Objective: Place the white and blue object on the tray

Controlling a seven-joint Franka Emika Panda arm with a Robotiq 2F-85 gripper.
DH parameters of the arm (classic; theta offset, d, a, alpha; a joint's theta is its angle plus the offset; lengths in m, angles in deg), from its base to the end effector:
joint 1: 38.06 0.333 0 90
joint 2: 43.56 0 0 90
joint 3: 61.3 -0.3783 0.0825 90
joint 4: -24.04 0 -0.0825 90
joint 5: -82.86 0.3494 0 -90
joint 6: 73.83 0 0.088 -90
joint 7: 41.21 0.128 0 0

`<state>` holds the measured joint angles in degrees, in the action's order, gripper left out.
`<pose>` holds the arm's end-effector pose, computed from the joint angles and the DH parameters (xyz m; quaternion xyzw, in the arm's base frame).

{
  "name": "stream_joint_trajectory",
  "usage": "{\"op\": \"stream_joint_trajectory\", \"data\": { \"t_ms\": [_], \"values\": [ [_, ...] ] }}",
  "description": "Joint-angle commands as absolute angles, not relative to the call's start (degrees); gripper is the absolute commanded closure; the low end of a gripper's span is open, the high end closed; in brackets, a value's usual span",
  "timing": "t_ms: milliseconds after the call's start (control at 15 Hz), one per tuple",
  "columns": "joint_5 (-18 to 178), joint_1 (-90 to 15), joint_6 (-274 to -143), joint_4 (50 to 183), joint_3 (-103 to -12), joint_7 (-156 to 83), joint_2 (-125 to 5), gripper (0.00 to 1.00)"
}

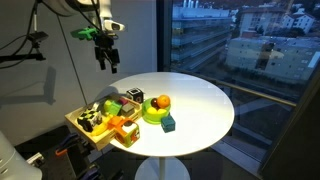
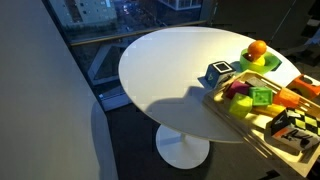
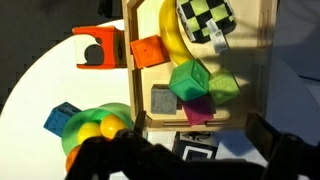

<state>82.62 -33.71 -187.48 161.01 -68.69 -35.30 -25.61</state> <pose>0.3748 0.0812 0.4842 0.9975 0.0477 -0.0443 0.0287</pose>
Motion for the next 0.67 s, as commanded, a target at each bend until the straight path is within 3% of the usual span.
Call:
{"op": "stream_joint_trajectory", "data": {
  "t_ms": [0,600],
  "values": [
    [82.2,-33.1,-190.2,156.5,-69.1,-34.4,-32.3,0.00],
    [82.4,-32.8,-196.8,155.9,-68.7,-34.5,-37.2,0.00]
  ]
}}
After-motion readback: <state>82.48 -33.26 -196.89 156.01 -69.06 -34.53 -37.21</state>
